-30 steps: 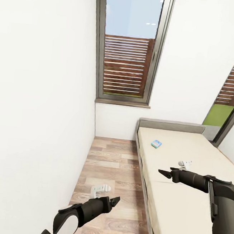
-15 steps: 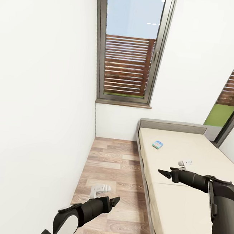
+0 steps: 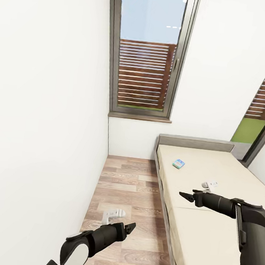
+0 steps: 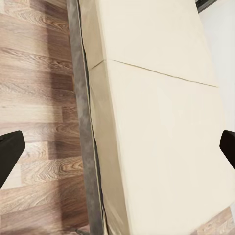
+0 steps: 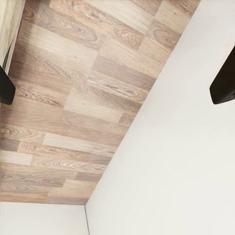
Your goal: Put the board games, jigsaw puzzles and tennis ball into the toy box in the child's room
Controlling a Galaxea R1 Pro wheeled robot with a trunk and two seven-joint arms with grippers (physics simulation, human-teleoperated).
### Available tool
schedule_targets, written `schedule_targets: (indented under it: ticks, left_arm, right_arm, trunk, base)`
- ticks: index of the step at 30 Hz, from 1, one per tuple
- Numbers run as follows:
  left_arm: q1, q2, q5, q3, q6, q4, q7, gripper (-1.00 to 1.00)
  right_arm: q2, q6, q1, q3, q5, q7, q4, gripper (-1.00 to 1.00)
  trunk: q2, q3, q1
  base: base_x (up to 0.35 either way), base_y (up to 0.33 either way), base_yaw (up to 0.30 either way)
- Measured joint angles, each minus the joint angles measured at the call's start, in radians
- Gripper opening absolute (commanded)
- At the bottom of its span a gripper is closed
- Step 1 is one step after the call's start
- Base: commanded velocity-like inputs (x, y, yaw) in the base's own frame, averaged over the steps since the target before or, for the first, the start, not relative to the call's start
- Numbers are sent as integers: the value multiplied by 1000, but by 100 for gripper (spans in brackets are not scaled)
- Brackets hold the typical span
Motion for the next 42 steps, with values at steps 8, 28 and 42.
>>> schedule_targets:
  ticks: [8, 28, 42]
  left_arm:
    - [0, 0, 0, 0, 0, 0, -1, 100]
    - [0, 0, 0, -1, -1, 0, 0, 100]
    - [0, 0, 0, -1, 0, 0, 0, 100]
  right_arm:
    - [0, 0, 0, 0, 0, 0, 0, 100]
    - [-2, 0, 0, 0, 0, 0, 0, 100]
    - [-2, -1, 0, 0, 0, 0, 0, 100]
  trunk:
    - [0, 0, 0]
    - [0, 0, -1]
    - [0, 0, -1]
  base:
    - [52, 1, 0]
    - [289, 0, 0]
    - [334, 0, 0]
